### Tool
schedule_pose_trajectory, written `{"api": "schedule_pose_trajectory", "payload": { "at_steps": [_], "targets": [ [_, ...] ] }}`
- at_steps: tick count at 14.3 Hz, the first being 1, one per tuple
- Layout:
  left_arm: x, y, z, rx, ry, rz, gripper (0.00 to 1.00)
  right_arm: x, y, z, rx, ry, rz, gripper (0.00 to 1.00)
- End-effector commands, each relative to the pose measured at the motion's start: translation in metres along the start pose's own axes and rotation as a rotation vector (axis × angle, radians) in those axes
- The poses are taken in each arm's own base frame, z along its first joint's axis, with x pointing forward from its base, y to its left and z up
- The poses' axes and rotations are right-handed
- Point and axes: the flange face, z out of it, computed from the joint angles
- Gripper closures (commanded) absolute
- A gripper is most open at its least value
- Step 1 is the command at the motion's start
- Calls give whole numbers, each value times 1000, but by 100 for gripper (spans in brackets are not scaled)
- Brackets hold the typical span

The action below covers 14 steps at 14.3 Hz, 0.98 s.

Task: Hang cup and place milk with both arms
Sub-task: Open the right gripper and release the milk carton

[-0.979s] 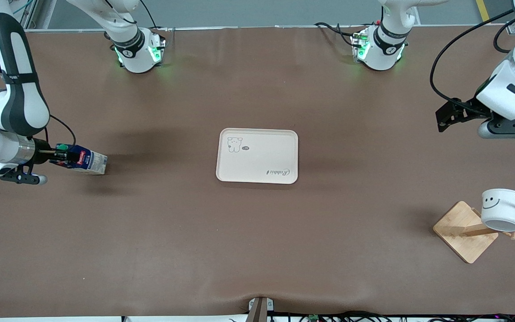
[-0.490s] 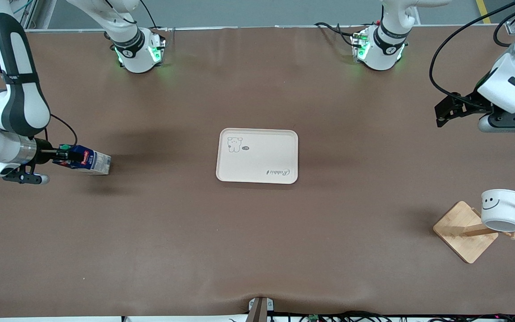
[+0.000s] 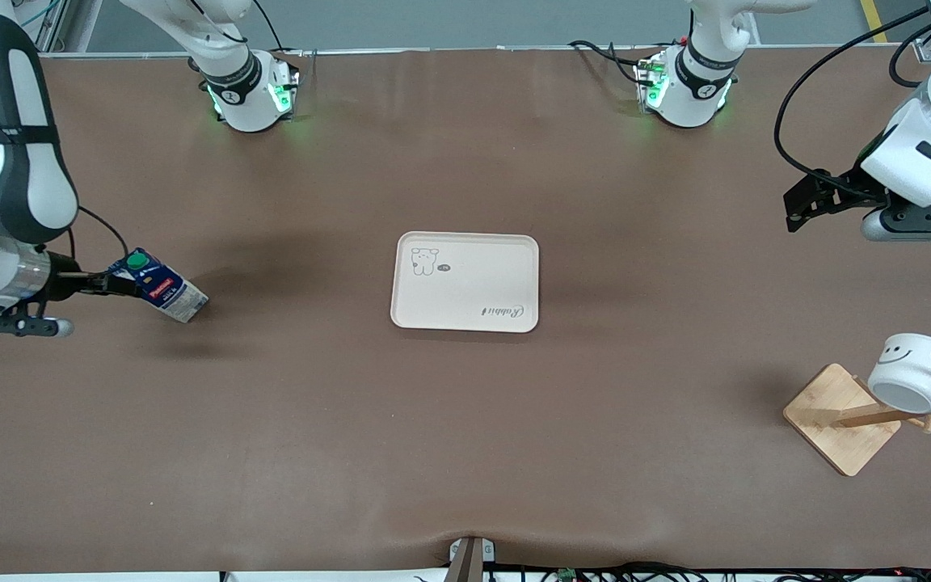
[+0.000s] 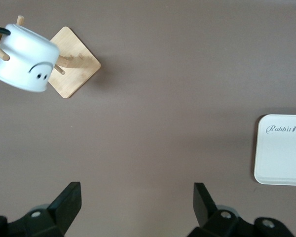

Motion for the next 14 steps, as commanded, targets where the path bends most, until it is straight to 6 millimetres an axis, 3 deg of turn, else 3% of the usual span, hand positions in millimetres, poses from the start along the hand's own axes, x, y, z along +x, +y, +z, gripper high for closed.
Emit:
{"api": "schedule_pose_trajectory", "payload": {
  "at_steps": [1, 4, 8, 11, 13, 14],
  "targets": [
    [-5, -6, -6, -21, 16, -4, 0, 20, -21, -54, 4, 81, -41, 0],
    [-7, -7, -9, -23, 20, -3, 0, 28, -35, -108, 13, 43, -72, 0],
    [-11, -7, -15, -31, 25, -2, 0, 35, -69, -214, -6, 234, -129, 0],
    [-11, -7, -12, -29, 18, 0, 0, 25, -80, -280, -24, 368, -147, 0],
    [-9, -6, -9, -29, 12, 0, 0, 12, -80, -281, -23, 313, -149, 0],
    [-9, -6, -10, -29, 15, 0, 0, -11, -78, -278, -13, 202, -154, 0]
  ]
}}
